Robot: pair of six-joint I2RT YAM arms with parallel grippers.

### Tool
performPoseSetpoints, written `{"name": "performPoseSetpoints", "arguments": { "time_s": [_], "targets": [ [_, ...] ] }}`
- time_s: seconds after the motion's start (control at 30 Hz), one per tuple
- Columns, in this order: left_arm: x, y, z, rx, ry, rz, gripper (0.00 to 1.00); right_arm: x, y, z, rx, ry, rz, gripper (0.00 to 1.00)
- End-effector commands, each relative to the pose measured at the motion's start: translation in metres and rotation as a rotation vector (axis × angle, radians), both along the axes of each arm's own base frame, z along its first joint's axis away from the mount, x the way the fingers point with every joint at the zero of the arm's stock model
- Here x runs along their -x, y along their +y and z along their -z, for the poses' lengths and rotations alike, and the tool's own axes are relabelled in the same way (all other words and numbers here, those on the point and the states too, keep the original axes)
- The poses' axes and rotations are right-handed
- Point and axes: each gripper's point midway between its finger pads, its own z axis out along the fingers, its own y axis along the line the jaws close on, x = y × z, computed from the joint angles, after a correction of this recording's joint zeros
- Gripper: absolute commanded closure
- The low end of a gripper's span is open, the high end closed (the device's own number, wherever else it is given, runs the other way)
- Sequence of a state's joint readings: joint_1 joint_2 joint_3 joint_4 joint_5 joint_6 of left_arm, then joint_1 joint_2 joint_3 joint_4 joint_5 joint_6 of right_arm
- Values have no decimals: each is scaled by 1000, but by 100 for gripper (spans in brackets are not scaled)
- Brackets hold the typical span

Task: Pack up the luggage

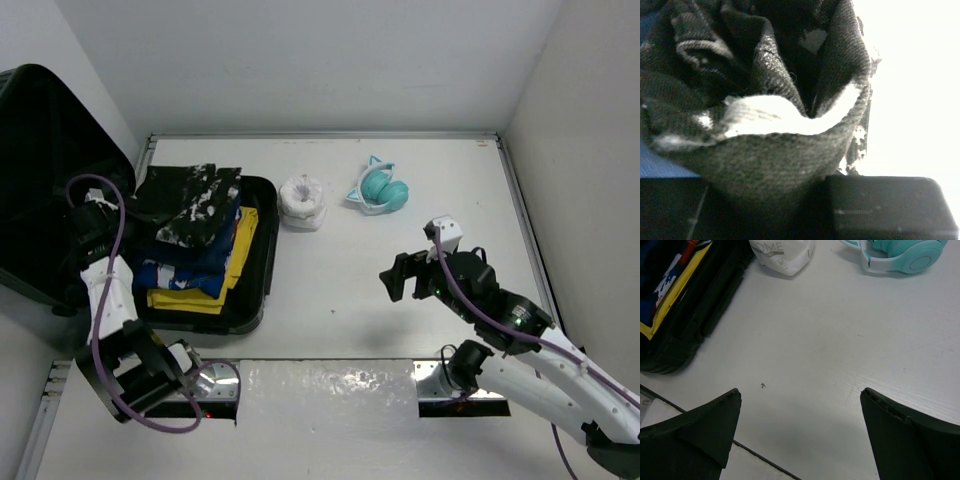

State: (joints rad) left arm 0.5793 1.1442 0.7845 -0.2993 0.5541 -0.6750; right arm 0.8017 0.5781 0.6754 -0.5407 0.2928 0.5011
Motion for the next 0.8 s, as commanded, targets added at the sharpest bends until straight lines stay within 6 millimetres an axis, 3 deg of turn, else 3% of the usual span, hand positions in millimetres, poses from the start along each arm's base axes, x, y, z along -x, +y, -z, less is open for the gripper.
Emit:
{"name": "performPoseSetpoints", "arguments": {
  "time_s": [0.0,0.1,0.27,0.5,0.63,0.67,0.73,0.77],
  "targets": [
    [10,-29,-43,-40,-108,143,100,-2,8,-8,-62,-23,-12,1],
    [22,-8,-19,-110,-4,14,100,-1,8,-6,-66,-24,-12,1],
    [37,5,14,-120,76,-126,100,1,6,-6,-53,-21,-14,1],
    [48,19,24,-144,102,-250,100,2,2,-5,-48,-29,-10,1],
    [47,18,27,-152,113,-223,59,4,8,1,-39,-9,-43,1],
    [48,18,25,-154,122,-221,31,5,8,2,-36,-5,-48,1],
    [54,20,16,-181,128,-232,17,4,11,4,-29,2,-56,1],
    [56,21,10,-202,125,-236,15,4,11,5,-25,5,-57,1]
  ]
}}
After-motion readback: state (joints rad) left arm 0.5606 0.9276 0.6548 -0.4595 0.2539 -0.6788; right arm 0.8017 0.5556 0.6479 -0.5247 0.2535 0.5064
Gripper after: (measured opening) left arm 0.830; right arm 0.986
